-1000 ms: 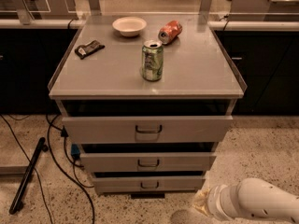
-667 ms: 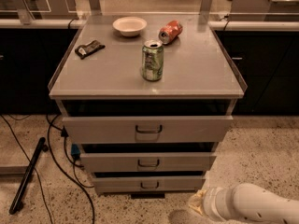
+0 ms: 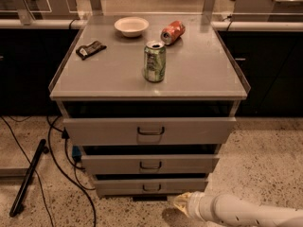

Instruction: Open bottom drawer

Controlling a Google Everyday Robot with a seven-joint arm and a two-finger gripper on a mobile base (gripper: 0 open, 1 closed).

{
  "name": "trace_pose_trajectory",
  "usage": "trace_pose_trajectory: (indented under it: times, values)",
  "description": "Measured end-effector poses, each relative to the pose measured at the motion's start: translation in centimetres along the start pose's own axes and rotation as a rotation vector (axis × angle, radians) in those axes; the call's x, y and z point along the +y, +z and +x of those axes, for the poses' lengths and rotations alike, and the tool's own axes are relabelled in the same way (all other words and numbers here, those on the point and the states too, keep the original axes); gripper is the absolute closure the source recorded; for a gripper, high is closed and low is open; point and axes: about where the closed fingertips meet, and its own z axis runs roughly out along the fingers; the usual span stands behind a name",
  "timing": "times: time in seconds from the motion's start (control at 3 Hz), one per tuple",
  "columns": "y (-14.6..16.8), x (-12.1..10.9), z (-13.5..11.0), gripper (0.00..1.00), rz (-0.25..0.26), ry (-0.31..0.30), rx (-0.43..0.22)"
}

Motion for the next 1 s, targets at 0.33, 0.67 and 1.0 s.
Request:
trace_pose_trajectory:
  times: [0.33, 0.67, 1.0]
  values:
    - [0.0, 0.0, 0.0, 1.0, 0.0, 0.0, 0.0]
    - [1.0, 0.3, 0.7, 1.0, -0.005, -0.029, 0.005]
    - [2.7, -0.1, 1.7, 1.0, 0.01, -0.084, -0.011]
